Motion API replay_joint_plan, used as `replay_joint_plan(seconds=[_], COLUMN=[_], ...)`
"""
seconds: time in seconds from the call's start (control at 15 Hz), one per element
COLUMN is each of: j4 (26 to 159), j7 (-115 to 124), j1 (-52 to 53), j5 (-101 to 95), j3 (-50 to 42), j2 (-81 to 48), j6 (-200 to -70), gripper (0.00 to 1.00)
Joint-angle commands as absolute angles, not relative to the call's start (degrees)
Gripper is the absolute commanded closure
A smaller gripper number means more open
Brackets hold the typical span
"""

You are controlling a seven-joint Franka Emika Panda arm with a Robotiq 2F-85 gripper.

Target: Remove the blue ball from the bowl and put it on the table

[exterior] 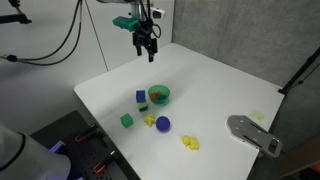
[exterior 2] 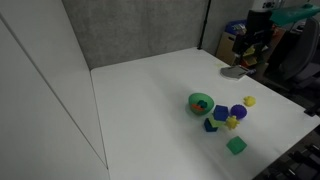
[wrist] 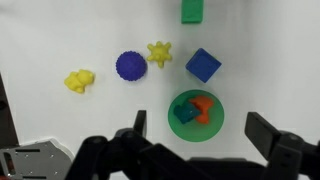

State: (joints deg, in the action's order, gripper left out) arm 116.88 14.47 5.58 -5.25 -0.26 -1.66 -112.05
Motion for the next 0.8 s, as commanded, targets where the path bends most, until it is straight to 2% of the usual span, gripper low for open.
replay_joint_plan(seconds=[0.0,0.73], j4=[117.57,125.87], j7=[13.65,12.46], j1=[4.17,3.04], j5=[-1.08,1.01], j3=[0.57,1.06], j2=[3.53,15.8], j6=[-106.45,-101.4], gripper=[0.0,0.0])
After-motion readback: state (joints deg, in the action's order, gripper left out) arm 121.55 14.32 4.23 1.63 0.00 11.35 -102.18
